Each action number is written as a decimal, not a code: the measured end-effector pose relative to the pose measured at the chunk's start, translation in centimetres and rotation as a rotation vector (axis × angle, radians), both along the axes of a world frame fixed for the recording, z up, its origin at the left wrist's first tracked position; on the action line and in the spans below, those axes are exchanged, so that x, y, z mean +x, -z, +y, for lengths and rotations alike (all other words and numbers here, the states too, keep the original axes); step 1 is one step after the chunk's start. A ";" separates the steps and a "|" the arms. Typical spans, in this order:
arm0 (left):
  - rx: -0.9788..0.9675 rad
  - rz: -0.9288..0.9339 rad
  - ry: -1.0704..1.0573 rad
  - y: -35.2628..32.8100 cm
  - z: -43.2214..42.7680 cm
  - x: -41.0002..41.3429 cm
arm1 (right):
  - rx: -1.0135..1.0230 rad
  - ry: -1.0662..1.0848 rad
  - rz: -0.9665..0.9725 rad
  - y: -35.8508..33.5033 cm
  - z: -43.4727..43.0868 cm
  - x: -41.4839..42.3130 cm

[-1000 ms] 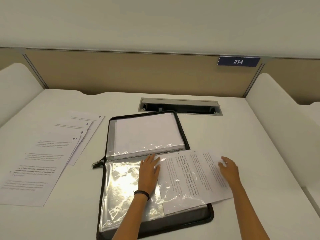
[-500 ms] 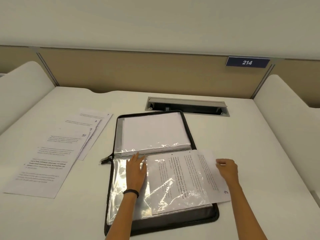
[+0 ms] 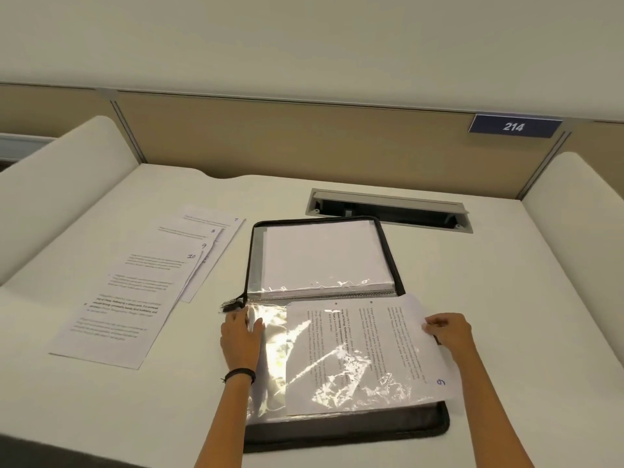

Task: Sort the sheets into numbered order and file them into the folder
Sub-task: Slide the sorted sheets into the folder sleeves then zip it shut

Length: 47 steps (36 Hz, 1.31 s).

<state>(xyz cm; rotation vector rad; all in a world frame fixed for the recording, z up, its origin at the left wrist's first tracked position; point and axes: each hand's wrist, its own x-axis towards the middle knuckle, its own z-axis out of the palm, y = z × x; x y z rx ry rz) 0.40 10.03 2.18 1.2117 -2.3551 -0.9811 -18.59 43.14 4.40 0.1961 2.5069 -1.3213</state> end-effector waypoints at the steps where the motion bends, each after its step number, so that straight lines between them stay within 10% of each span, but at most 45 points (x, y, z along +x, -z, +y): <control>1: 0.024 0.006 -0.004 -0.2 -0.2 0.1 | -0.007 -0.009 -0.013 0.0 -0.2 0.0; 47: 0.255 -0.040 0.087 -1.0 -2.5 4.4 | 0.005 -0.120 -0.144 -2.2 -4.7 2.4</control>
